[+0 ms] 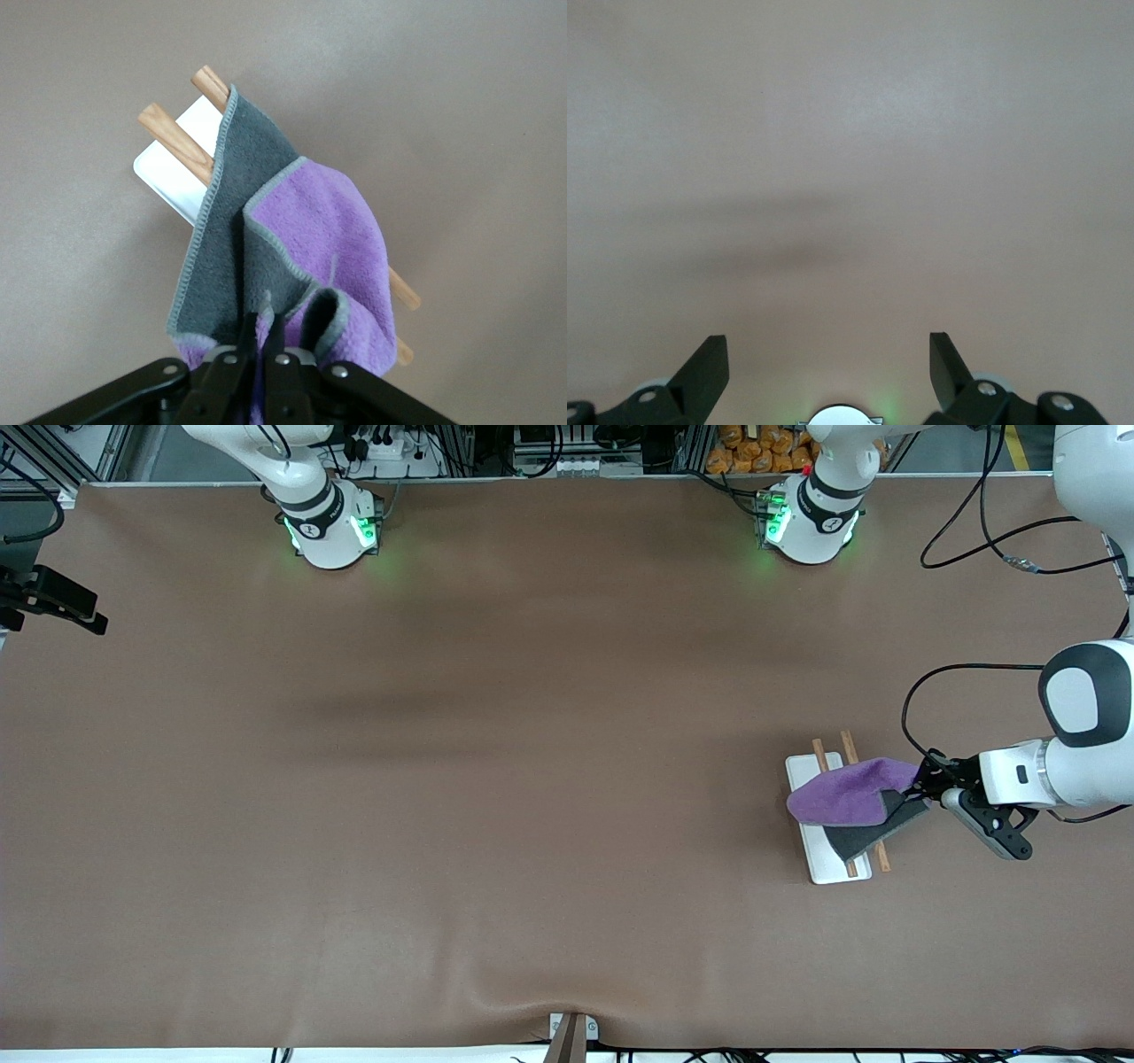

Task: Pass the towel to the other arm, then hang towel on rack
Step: 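Open the left gripper and pull it back from the towel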

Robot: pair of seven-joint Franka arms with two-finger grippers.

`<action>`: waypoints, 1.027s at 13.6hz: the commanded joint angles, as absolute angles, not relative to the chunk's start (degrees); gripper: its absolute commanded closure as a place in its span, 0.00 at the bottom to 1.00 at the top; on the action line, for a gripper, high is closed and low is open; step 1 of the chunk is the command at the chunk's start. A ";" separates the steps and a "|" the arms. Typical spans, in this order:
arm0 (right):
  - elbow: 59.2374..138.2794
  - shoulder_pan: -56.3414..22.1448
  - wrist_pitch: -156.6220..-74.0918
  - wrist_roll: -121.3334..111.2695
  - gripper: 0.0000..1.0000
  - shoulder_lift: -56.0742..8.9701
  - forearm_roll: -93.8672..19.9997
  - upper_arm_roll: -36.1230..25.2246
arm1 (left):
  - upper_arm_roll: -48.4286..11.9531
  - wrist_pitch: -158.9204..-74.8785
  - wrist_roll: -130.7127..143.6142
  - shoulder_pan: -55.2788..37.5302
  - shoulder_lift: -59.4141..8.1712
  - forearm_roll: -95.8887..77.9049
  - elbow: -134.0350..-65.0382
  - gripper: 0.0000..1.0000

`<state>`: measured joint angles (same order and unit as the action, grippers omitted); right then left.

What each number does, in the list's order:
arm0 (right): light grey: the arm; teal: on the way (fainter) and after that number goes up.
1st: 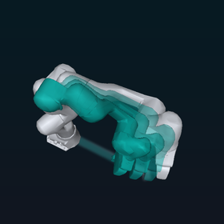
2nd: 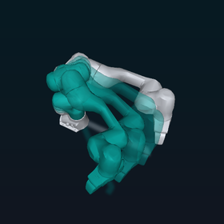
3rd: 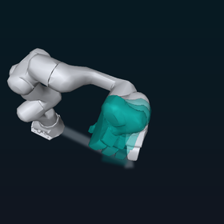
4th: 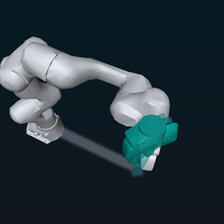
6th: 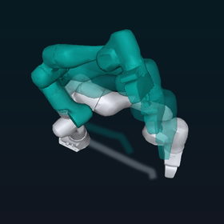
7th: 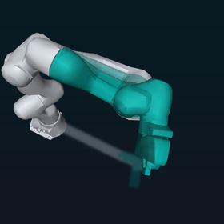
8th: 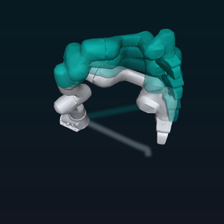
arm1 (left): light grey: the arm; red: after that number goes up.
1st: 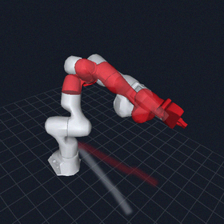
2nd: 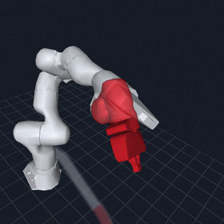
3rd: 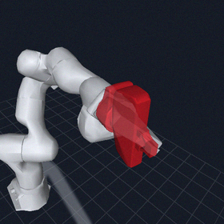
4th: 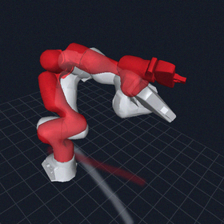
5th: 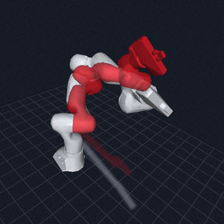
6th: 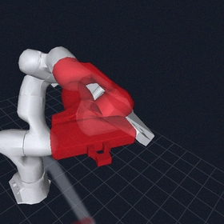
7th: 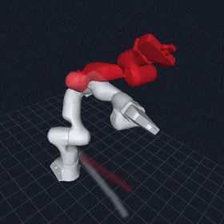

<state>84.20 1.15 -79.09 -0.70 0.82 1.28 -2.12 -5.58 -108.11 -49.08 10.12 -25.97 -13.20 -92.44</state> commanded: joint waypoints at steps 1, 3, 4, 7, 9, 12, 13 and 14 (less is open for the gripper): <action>83.58 1.41 -78.93 0.09 0.00 0.44 1.32 -1.76 | -5.98 -107.67 -51.40 10.99 -25.84 -14.33 -92.72 0.86; 83.50 1.41 -79.01 0.00 0.00 0.44 1.32 -1.76 | -5.98 -107.67 -53.08 11.94 -26.01 -14.33 -92.64 0.37; 83.50 1.49 -79.01 0.09 0.00 0.44 1.32 -1.67 | -5.98 -107.67 -53.52 12.21 -26.02 -14.33 -92.64 0.00; 83.50 1.49 -79.01 0.00 0.00 0.44 1.32 -1.76 | -5.89 -107.67 -54.23 12.83 -25.58 -14.33 -92.37 0.00; 83.50 1.49 -79.10 0.00 0.00 0.44 1.32 -1.76 | -5.89 -107.67 -53.97 13.45 -24.79 -14.24 -91.85 0.00; 83.50 1.84 -79.10 0.00 0.00 0.44 1.23 -1.76 | -5.89 -105.74 -51.17 13.27 -22.33 -13.80 -90.54 0.00; 83.50 1.85 -79.10 0.00 0.00 0.44 1.32 -1.76 | -5.98 -104.51 -49.24 13.27 -21.80 -13.62 -89.66 0.00; 83.50 1.93 -79.10 0.00 0.00 0.44 1.32 -1.76 | -5.89 -103.37 -47.74 13.18 -21.19 -13.54 -89.04 0.00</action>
<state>84.20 1.15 -79.13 -0.68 0.82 1.28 -2.17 -5.64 -106.09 -50.34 12.90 -23.28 -13.21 -89.92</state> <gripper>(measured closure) 0.000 0.000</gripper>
